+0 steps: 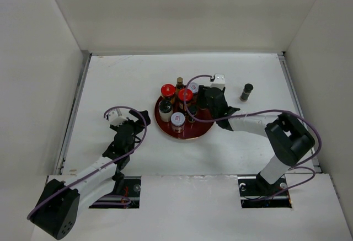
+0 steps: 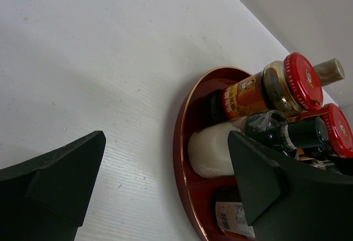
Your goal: Organize the condiment bottles
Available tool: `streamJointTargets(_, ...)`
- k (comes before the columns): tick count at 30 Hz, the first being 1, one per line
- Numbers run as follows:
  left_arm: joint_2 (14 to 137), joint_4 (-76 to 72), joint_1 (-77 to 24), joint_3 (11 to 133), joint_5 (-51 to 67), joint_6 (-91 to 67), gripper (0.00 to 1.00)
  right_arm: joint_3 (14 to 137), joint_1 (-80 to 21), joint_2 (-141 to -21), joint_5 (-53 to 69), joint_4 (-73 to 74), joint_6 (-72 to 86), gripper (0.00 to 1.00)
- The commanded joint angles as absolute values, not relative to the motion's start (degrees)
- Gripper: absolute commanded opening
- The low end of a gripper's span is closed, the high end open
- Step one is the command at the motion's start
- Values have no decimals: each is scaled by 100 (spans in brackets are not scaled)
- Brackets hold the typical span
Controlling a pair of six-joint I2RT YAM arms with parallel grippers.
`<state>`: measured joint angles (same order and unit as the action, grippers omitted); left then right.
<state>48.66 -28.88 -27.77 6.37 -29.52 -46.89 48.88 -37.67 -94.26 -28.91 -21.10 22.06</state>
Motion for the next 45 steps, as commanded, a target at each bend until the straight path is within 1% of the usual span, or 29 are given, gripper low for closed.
streamJointTargets(1, 4878, -3199, -2755, 650, -2918, -4711, 95, 5001, -3854, -9300, -2944, -2408, 2206, 73)
streamJointTargets(5, 4869, -3164, -2746, 650, -2909, -4720, 95, 4905, -3863, -8887, -2909, -2347, 2198, 84)
streamJointTargets(7, 4834, -3190, -2755, 650, -2918, -4711, 95, 4791, -3863, -8606, -2944, -2285, 2171, 87)
streamJointTargets(11, 4869, -3164, -2755, 650, -2874, -4728, 95, 4413, -3425, -8008, -2935, -2338, 2232, 88)
streamJointTargets(15, 4913, -3199, -2773, 668, -2865, -4729, 95, 4192, -2556, -7568, -3119, -2084, 2320, 88)
streamJointTargets(18, 4904, -3199, -2790, 659, -2839, -4746, 95, 4359, -1888, -7611, -3304, -1680, 2303, 89)
streamJointTargets(20, 4930, -3208, -2799, 677, -2865, -4729, 96, 4490, -1623, -7733, -3305, -1486, 2320, 90)
streamJointTargets(25, 4913, -3208, -2782, 668, -2856, -4737, 96, 4983, -1262, -8392, -3366, -1248, 2145, 92)
streamJointTargets(28, 4983, -3208, -2782, 668, -2839, -4746, 96, 5281, -1077, -8805, -3183, -1213, 2118, 91)
streamJointTargets(31, 5018, -3225, -2782, 685, -2856, -4729, 96, 5414, -945, -9026, -2875, -1169, 2179, 88)
streamJointTargets(37, 5010, -3234, -2755, 677, -2865, -4729, 96, 5484, -830, -9325, -2602, -1169, 2303, 73)
streamJointTargets(41, 5062, -3234, -2746, 677, -2839, -4746, 96, 5581, -839, -9501, -2558, -1108, 2320, 60)
streamJointTargets(43, 5132, -3261, -2790, 720, -2883, -4720, 96, 5502, -839, -9475, -2619, -1169, 2338, 49)
streamJointTargets(45, 5194, -3296, -2799, 729, -2848, -4702, 96, 5415, -839, -9379, -2733, -1213, 2452, 41)
